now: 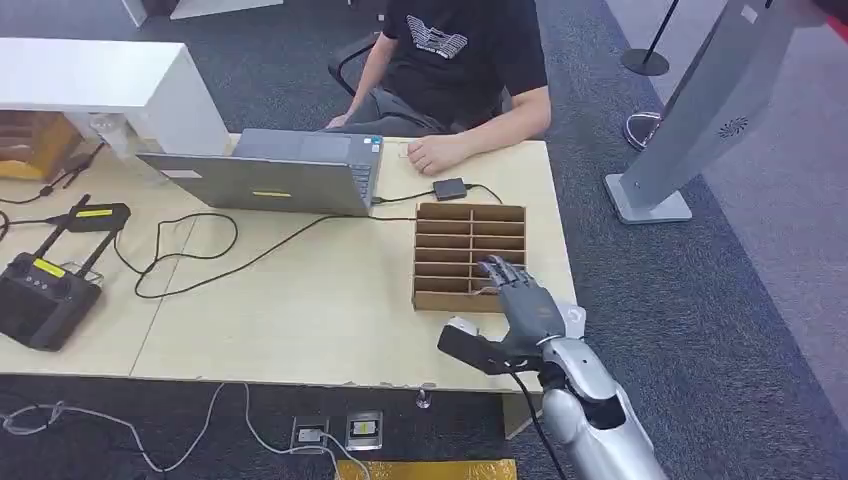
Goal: Pass the card to the sensor for recognition and then transmit it.
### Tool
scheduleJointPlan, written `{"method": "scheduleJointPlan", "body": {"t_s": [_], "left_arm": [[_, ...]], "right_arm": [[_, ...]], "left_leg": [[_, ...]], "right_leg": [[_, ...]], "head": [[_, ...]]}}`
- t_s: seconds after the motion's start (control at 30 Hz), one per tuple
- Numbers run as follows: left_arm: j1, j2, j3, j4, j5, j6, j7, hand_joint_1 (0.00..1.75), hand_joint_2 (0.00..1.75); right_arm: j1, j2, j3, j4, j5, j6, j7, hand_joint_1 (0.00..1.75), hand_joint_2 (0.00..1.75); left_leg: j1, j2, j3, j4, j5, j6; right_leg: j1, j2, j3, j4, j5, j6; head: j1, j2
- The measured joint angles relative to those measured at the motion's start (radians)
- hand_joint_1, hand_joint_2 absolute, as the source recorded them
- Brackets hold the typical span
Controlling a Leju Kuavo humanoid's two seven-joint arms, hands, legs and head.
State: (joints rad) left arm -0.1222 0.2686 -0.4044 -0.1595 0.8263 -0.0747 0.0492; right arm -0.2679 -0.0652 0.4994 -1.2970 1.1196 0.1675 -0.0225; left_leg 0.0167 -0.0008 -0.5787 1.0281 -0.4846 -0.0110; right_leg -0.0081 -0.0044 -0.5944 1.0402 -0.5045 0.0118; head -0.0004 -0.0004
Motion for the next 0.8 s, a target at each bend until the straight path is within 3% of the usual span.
{"method": "scheduleJointPlan", "body": {"t_s": [0.8], "left_arm": [[0.0, 0.001, -0.003, 0.0, -0.001, -0.01, -0.005, 0.0, 0.0]], "right_arm": [[-0.018, -0.008, 0.014, 0.065, 0.007, -0.023, 0.015, 0.0, 1.75]], "left_leg": [[0.0, 0.0, 0.0, 0.0, 0.0, 0.0]], "right_leg": [[0.0, 0.0, 0.0, 0.0, 0.0, 0.0]], "head": [[0.0, 0.0]]}}
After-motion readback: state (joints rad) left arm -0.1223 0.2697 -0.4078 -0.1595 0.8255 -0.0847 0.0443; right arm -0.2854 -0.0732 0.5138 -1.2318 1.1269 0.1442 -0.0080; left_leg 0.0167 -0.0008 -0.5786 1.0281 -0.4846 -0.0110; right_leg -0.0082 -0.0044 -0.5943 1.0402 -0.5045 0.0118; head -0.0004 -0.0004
